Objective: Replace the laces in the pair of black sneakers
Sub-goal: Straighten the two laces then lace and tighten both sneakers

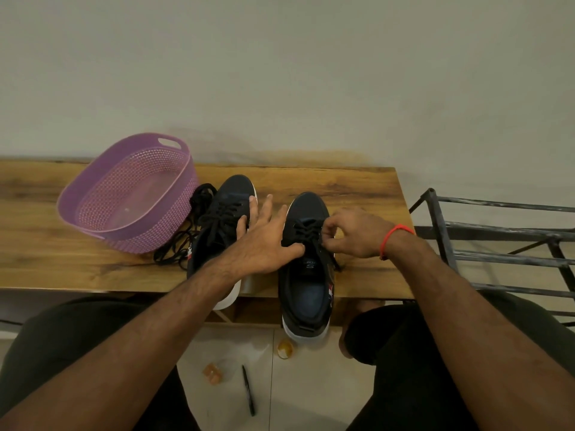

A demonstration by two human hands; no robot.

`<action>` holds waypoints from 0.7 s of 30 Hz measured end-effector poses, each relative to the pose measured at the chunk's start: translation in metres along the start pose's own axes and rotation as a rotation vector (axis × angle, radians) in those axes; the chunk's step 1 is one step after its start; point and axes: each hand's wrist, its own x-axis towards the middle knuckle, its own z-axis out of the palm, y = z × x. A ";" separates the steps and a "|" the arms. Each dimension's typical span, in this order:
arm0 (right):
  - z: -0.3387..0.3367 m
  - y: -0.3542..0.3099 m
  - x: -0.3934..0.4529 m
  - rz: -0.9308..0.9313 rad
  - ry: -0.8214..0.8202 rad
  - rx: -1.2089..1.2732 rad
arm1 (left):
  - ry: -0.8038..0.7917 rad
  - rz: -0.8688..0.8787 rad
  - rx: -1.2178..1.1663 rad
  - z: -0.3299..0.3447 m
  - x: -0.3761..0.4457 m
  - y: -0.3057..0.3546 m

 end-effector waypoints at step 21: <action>-0.012 0.034 -0.009 0.428 -0.255 -0.152 | -0.013 -0.018 0.012 -0.005 -0.002 -0.005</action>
